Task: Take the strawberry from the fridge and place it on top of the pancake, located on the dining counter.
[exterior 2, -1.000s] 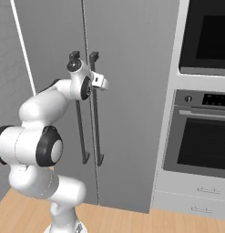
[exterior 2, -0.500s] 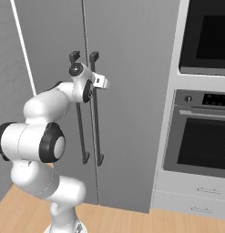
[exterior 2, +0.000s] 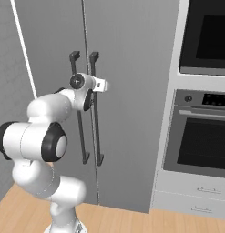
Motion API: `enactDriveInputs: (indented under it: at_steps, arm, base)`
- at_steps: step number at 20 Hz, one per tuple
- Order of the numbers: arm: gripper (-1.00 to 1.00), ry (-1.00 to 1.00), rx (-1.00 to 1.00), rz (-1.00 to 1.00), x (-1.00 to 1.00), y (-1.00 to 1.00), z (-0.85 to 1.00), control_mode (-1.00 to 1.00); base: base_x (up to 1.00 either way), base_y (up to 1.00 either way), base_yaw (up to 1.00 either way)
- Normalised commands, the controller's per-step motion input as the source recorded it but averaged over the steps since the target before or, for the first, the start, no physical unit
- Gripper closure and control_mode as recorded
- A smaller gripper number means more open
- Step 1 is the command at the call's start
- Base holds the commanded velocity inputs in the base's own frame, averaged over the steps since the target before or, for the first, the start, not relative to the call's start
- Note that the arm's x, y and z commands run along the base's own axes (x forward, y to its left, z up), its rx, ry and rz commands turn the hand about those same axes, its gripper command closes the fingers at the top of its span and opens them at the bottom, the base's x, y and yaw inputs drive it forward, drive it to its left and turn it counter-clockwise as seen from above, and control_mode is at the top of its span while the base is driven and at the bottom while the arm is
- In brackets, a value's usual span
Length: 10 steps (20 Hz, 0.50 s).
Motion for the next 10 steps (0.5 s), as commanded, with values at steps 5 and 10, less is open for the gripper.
enactDriveInputs:
  at_steps: [5, 10]
  arm:
    - [1.0, -0.01, 0.0, 0.0, -0.15, -0.06, 0.0, -1.0]
    - [1.0, 0.0, 0.02, -0.02, -0.8, -0.59, 0.0, -1.0]
  base:
    - [0.0, 0.0, 0.0]
    - [0.0, 0.0, 0.0]
